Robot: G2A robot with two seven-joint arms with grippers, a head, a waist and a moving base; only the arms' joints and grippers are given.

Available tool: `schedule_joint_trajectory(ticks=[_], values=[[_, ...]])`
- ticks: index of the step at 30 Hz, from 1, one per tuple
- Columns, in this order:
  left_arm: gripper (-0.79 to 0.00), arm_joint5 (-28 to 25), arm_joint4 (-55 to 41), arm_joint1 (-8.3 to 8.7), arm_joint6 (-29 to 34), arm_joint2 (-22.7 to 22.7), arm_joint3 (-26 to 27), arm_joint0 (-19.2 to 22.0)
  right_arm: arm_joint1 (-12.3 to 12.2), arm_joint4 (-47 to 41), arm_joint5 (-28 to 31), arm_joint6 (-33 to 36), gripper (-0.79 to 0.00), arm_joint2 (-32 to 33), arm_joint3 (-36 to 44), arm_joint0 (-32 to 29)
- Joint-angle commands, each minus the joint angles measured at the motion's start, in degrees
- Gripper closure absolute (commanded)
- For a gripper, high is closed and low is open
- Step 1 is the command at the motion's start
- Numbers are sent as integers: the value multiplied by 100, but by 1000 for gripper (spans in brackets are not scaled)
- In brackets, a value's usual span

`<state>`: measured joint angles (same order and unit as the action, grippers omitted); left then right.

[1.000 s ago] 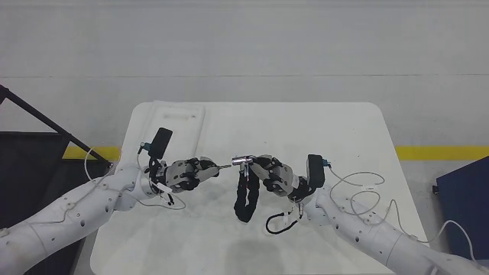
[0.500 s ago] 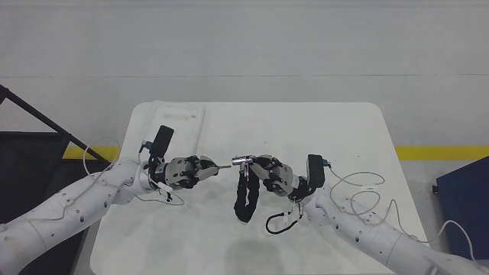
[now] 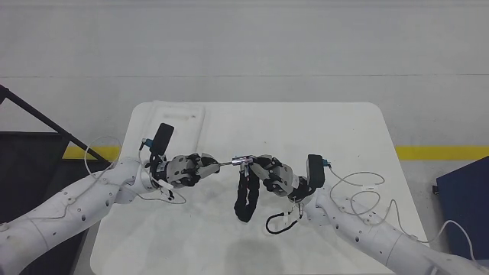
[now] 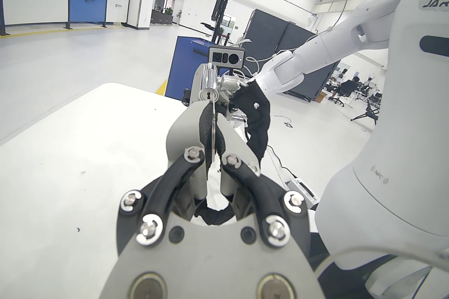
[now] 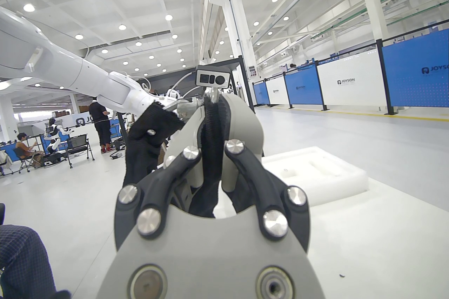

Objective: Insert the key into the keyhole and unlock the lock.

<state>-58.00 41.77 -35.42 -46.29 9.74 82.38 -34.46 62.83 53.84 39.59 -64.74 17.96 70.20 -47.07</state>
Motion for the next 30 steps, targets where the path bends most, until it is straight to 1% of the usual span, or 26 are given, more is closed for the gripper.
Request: schedule_joint_trajectory(ticks=[1,17,30], values=[[0,0,7,-1,0,0,-10,14,0,0,0,0,0,0,0,0],[0,0,45,-112,0,0,-181,59,0,0,0,0,0,0,0,0],[0,0,99,-188,0,0,-214,93,0,0,0,0,0,0,0,0]])
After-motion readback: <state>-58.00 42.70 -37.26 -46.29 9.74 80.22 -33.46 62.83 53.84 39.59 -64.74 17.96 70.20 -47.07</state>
